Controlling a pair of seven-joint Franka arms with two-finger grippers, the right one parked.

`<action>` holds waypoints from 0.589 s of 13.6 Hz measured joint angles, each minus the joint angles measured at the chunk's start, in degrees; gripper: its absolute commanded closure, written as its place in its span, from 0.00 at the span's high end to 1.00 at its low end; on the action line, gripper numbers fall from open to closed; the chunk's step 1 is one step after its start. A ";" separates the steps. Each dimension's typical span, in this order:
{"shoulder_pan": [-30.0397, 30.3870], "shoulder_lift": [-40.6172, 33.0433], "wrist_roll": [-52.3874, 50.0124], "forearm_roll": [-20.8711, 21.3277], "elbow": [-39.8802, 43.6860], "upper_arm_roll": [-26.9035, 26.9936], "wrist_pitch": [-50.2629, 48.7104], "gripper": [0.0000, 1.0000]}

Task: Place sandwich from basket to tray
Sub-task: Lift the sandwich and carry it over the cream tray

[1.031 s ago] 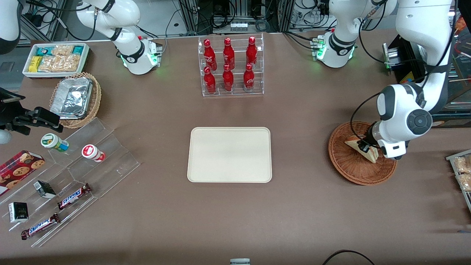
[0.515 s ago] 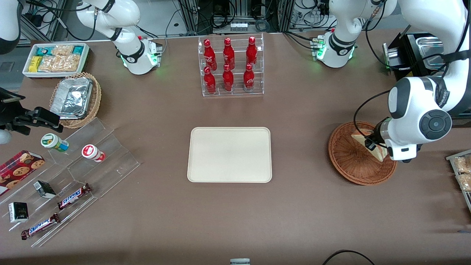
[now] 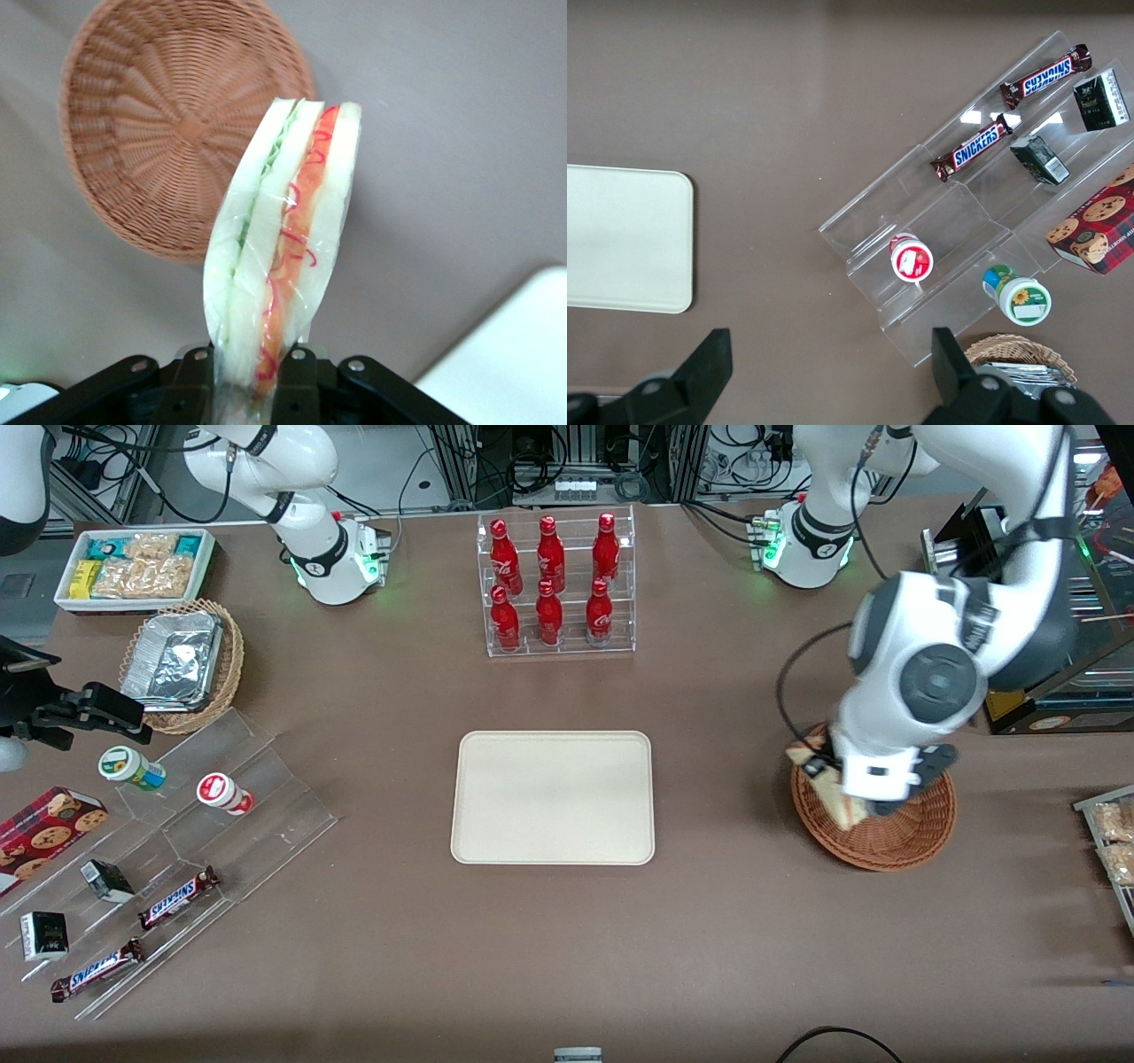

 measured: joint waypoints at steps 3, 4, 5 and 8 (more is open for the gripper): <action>-7.15 0.87 0.33 -1.77 1.77 -0.20 2.08 0.27; -9.51 1.71 0.34 -2.24 2.18 -0.24 4.53 0.25; -11.69 2.93 0.33 -2.37 2.55 -0.28 7.15 0.25; -16.99 8.28 0.31 -2.44 3.00 -0.37 15.33 0.25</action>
